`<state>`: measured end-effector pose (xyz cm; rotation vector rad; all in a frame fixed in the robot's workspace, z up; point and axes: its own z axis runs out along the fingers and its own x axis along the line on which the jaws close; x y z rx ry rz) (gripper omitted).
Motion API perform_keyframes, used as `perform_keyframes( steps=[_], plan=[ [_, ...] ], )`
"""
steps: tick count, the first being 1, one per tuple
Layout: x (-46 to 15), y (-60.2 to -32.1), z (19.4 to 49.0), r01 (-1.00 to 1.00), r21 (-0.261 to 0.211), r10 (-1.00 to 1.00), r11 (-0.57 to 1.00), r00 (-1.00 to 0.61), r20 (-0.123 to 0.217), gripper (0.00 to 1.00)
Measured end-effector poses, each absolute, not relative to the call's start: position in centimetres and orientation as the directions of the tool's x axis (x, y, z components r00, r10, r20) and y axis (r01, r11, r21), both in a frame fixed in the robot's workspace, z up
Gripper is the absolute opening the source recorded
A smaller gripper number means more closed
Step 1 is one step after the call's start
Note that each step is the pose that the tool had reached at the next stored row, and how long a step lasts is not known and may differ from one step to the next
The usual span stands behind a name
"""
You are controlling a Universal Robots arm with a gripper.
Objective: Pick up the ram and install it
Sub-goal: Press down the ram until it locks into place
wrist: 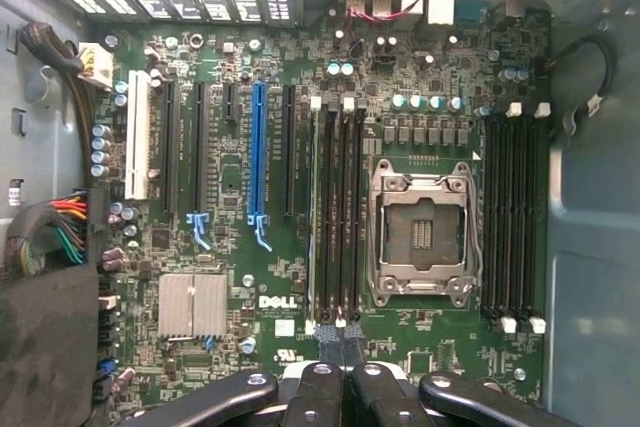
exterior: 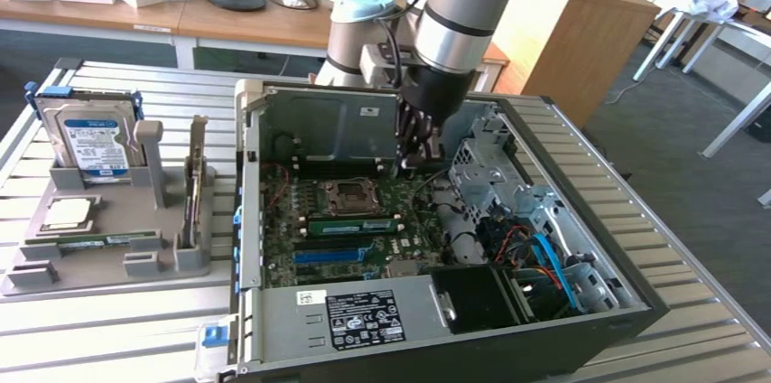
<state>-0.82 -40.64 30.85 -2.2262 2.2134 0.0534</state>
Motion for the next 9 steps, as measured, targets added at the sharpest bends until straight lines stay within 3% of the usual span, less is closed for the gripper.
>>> perform_keyframes(
  steps=[9],
  plan=[
    [-0.83,-40.93,30.76,-1.0,0.023,-1.0,-0.006,0.005,-0.025,0.1]
  ],
)
